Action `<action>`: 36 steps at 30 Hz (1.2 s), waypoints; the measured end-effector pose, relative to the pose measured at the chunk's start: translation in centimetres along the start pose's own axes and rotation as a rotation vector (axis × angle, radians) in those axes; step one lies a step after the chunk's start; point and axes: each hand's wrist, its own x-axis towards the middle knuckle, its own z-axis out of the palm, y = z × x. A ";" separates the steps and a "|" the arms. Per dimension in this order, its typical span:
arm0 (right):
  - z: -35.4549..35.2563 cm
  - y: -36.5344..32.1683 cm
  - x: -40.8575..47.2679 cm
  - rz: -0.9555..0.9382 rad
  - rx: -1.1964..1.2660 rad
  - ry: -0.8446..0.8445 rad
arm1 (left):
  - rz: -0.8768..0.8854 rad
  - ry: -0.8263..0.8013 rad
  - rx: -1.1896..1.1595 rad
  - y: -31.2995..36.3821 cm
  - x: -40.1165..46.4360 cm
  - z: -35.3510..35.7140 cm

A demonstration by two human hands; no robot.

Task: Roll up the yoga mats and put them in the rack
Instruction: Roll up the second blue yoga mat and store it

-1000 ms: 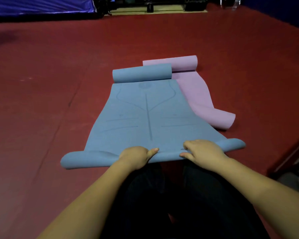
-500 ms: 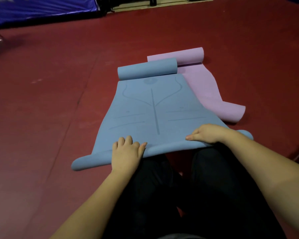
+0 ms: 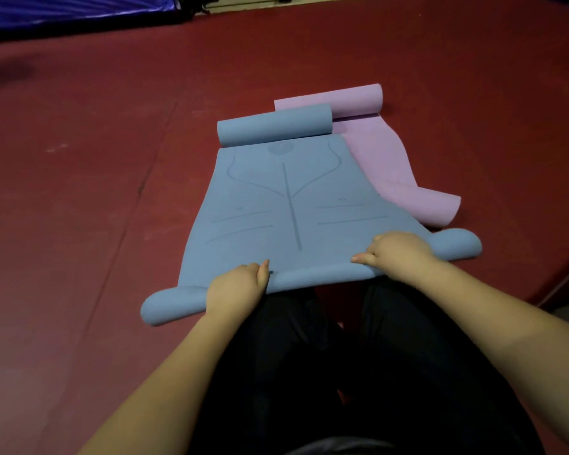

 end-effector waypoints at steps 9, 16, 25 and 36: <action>-0.9 0.5 -1.5 0.024 0.162 0.058 | -0.024 -0.059 0.025 0.7 1.0 -3.7; -2.4 1.7 -0.5 -0.064 0.267 -0.208 | -0.036 -0.408 -0.058 0.4 2.2 -4.5; 0.8 0.9 1.1 -0.065 0.074 -0.055 | -0.023 -0.142 0.220 1.4 0.6 -1.2; -0.3 0.9 -0.2 -0.047 0.068 0.205 | -0.086 -0.109 -0.077 0.7 2.0 -1.4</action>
